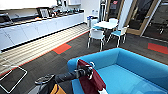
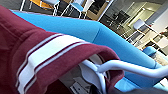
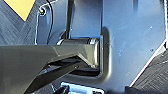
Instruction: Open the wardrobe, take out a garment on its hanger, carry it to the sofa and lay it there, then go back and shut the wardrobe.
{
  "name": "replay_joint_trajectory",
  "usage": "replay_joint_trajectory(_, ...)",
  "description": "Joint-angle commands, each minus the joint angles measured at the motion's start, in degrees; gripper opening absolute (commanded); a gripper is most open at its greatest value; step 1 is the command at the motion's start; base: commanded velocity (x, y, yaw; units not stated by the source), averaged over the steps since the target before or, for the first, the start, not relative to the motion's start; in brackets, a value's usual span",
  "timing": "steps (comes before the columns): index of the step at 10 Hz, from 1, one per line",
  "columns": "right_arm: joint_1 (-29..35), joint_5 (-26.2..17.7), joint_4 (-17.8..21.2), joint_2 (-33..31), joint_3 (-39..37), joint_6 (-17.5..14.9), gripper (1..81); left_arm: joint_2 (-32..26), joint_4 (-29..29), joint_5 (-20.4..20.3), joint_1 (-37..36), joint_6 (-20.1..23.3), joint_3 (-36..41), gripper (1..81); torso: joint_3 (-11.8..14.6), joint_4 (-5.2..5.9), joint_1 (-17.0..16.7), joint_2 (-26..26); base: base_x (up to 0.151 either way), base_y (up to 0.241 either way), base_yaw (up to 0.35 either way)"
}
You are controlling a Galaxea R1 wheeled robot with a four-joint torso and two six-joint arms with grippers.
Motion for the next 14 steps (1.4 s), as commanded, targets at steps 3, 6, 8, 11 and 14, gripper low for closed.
replay_joint_trajectory(3,0.3,-3.1,0.0,0.4,0.7,0.0,81.1,-8.5,5.2,1.1,-7.2,2.8,1.2,1.0,0.0,0.02,0.0,0.0,0.000,0.000,0.000)
replay_joint_trajectory(6,0.3,-3.1,0.0,0.4,0.7,-0.1,81.1,-13.2,6.8,0.7,-4.4,2.8,0.4,1.0,0.0,0.02,0.0,0.0,0.000,0.000,0.000)
replay_joint_trajectory(8,0.3,-3.1,-0.1,0.4,0.7,-0.1,81.1,-15.6,7.9,0.9,-3.2,2.8,0.8,1.0,0.0,0.00,0.0,0.0,0.000,0.000,0.000)
replay_joint_trajectory(11,0.4,-3.1,-0.1,0.4,0.6,-0.1,81.1,-17.5,9.2,0.9,-1.6,2.9,2.8,81.1,0.0,0.00,0.0,0.0,0.000,0.000,0.000)
replay_joint_trajectory(14,0.3,-3.1,0.0,0.4,0.6,-0.1,81.1,-18.6,9.7,1.9,0.2,2.8,2.9,81.1,0.0,0.00,0.0,0.0,0.000,0.000,0.000)
